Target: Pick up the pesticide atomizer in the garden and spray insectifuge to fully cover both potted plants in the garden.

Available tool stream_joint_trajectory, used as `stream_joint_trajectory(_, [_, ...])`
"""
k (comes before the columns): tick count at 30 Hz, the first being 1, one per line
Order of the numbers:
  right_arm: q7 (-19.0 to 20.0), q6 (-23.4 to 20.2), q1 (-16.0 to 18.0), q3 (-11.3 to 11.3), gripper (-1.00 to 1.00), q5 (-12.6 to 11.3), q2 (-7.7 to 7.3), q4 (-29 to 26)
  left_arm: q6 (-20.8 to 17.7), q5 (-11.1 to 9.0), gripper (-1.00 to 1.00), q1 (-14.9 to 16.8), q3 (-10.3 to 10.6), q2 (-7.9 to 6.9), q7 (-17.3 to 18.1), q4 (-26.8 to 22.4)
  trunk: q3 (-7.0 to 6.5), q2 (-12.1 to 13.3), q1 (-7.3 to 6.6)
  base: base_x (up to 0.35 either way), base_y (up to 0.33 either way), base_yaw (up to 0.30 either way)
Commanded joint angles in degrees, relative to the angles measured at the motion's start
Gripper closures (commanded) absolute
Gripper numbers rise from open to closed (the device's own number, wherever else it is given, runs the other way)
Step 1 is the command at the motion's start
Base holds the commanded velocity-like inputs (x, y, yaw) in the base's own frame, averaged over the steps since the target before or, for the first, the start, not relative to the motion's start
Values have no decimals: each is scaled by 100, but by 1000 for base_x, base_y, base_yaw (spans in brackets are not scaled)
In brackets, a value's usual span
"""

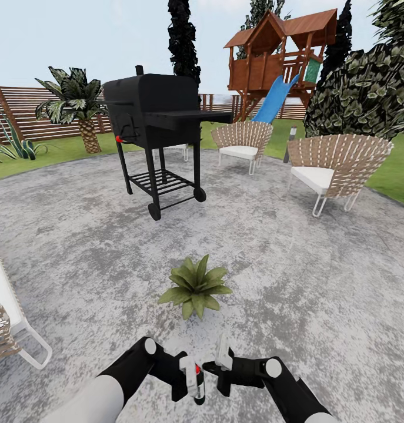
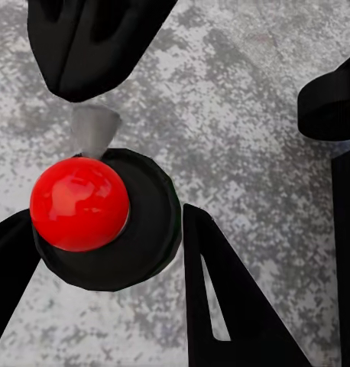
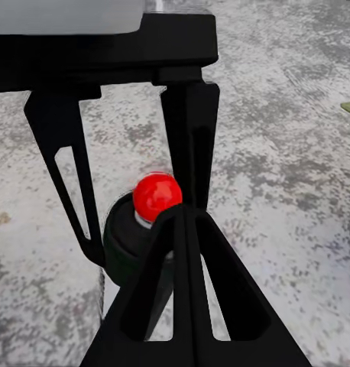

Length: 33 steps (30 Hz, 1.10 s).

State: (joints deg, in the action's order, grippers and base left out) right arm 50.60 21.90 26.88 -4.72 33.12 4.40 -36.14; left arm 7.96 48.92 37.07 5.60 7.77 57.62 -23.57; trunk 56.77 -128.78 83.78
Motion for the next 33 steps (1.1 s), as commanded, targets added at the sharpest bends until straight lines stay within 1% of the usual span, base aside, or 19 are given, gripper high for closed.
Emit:
stream_joint_trajectory(1, [3, 26, 2, 7, 100, 45, 4, -7, 62, 47, 100, 2, -5, 6, 4, -7, 5, -2, -1, 0, 0, 0])
stream_joint_trajectory(9, [3, 25, 2, 7, 100, 45, 8, -7, 74, 30, 100, 2, -14, 41, -4, -7, 5, -2, -1, 0, 0, 0])
stream_joint_trajectory(16, [3, 26, 2, 7, 100, 45, 8, -7, 75, 30, 100, 2, -7, 40, -4, -7, 5, -2, -1, 0, 0, 0])
stream_joint_trajectory(20, [3, 25, 2, 7, 100, 45, 8, -7, 70, 45, 100, -4, 3, 7, -6, 0, 5, -2, -1, 0, 0, 0])
stream_joint_trajectory(23, [3, 25, 2, 7, 100, 45, 8, -7, 46, 102, 100, -6, 23, -45, -26, 1, 5, -2, -1, 0, 0, 0])
stream_joint_trajectory(24, [3, 28, 2, 7, 100, 45, 8, -7, 40, 114, 100, -6, 25, -80, -28, 1, 5, -2, -1, 0, 0, 0])
stream_joint_trajectory(25, [3, 28, 2, 7, 100, 45, 8, -7, 36, 124, 100, -7, 27, -179, -28, 1, 5, -2, -1, 0, 0, 0])
stream_joint_trajectory(30, [3, 31, 2, 7, 100, 46, 8, -5, 31, 134, 100, -7, 29, -563, -31, 2, 5, -2, -1, 0, 0, 0])
stream_joint_trajectory(31, [3, 32, 2, 7, 100, 46, 8, -2, 31, 135, 100, -7, 29, -683, -28, 2, 5, -2, -1, 0, 0, 0])
stream_joint_trajectory(32, [3, 32, 2, 7, 100, 46, 8, -1, 31, 135, 100, -7, 29, -723, -27, 2, 5, -2, -1, 0, 0, 0])
stream_joint_trajectory(33, [3, 33, 2, 7, 100, 45, 8, 0, 30, 135, 100, -7, 29, -865, -24, 2, 5, -2, -1, 0, 0, 0])
